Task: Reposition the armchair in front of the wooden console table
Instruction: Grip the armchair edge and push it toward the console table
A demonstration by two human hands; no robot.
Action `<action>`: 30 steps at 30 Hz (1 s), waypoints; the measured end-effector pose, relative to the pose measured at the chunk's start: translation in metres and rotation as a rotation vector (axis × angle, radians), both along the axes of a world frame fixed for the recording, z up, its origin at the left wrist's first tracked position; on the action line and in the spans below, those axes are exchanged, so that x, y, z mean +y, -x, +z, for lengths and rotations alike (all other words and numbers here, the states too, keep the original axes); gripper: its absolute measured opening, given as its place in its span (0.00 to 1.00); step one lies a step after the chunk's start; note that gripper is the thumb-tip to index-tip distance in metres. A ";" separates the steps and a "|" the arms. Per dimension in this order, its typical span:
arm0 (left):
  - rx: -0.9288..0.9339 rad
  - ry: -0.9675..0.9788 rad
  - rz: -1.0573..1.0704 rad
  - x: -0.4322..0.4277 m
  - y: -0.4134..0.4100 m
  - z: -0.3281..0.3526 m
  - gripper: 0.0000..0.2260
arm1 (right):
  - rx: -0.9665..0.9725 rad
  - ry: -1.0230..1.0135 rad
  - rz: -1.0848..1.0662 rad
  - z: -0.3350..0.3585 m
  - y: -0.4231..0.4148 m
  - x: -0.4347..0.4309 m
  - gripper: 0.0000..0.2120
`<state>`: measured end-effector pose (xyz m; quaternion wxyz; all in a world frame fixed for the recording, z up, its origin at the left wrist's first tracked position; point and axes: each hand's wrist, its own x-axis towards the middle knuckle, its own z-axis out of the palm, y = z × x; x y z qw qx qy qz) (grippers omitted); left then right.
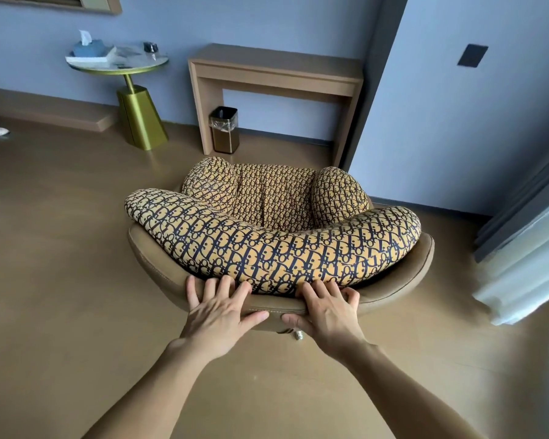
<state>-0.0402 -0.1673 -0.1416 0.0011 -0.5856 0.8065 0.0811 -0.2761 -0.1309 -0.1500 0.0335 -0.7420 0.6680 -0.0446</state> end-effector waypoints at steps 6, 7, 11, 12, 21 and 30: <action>-0.022 0.053 -0.002 -0.052 0.009 -0.006 0.36 | 0.000 0.016 0.001 -0.003 0.010 -0.055 0.34; -0.013 0.059 -0.004 -0.062 0.011 -0.007 0.36 | -0.005 0.021 0.000 -0.004 0.012 -0.065 0.34; -0.004 0.059 -0.007 -0.104 0.017 -0.009 0.36 | 0.004 0.016 0.008 -0.004 0.018 -0.107 0.35; -0.001 0.062 -0.007 -0.114 0.019 -0.009 0.36 | 0.006 0.020 0.007 -0.004 0.021 -0.117 0.35; 0.005 0.043 -0.026 -0.211 0.029 -0.006 0.37 | -0.037 0.046 0.003 -0.007 0.032 -0.211 0.35; -0.011 0.029 -0.039 -0.299 0.038 -0.007 0.38 | -0.032 0.041 -0.015 -0.009 0.041 -0.298 0.36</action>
